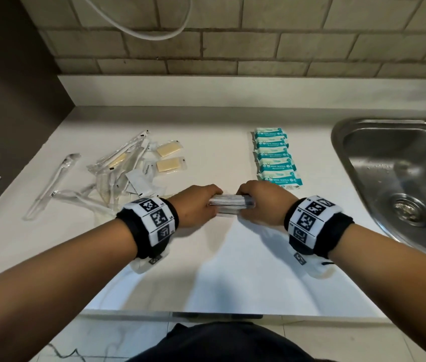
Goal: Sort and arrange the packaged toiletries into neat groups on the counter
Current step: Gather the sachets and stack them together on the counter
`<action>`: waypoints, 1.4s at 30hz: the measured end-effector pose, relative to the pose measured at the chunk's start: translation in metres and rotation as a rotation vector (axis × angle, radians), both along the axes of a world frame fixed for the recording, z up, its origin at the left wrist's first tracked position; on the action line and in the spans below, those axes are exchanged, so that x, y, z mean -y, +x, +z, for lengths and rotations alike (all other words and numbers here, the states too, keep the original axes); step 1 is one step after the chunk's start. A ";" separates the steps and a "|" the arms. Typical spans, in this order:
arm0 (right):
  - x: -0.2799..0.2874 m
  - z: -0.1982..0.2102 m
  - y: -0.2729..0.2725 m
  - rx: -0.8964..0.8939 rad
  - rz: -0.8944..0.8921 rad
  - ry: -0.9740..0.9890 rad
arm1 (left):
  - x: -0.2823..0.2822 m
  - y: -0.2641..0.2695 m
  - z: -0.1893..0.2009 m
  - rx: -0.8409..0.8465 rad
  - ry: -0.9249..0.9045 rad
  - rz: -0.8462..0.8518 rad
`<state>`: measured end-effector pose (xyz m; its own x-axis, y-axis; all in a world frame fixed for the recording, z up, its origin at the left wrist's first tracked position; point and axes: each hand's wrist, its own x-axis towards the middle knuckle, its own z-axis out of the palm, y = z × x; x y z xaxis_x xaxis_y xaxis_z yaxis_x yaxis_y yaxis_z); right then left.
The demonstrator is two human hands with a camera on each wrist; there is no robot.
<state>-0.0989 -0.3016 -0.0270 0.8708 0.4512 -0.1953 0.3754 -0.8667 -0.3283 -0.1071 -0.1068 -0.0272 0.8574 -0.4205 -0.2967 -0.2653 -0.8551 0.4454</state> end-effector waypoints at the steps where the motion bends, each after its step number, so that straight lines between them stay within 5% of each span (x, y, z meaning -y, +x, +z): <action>1: 0.002 0.002 0.000 0.006 -0.005 0.000 | -0.003 0.000 0.002 0.001 -0.012 -0.011; 16: 0.002 -0.002 0.001 0.007 -0.025 0.057 | -0.004 -0.002 -0.003 0.110 -0.023 0.038; 20: 0.008 0.011 0.012 -0.078 -0.060 0.147 | -0.011 0.010 0.013 0.025 -0.160 0.132; 27: 0.025 0.059 0.057 -0.219 -0.278 0.570 | -0.018 0.051 0.064 -0.129 -0.708 0.431; 32: 0.022 0.081 0.097 -0.282 -0.330 0.674 | -0.011 0.091 0.076 -0.099 -0.783 0.516; 42: -0.006 0.052 0.187 -0.347 -0.448 0.430 | -0.004 0.170 0.042 -0.133 -0.666 0.733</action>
<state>0.0881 -0.2953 0.0248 0.9104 0.1641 -0.3798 -0.1746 -0.6797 -0.7124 0.0625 -0.1033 0.0146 0.9487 0.0837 -0.3049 0.3144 -0.3527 0.8814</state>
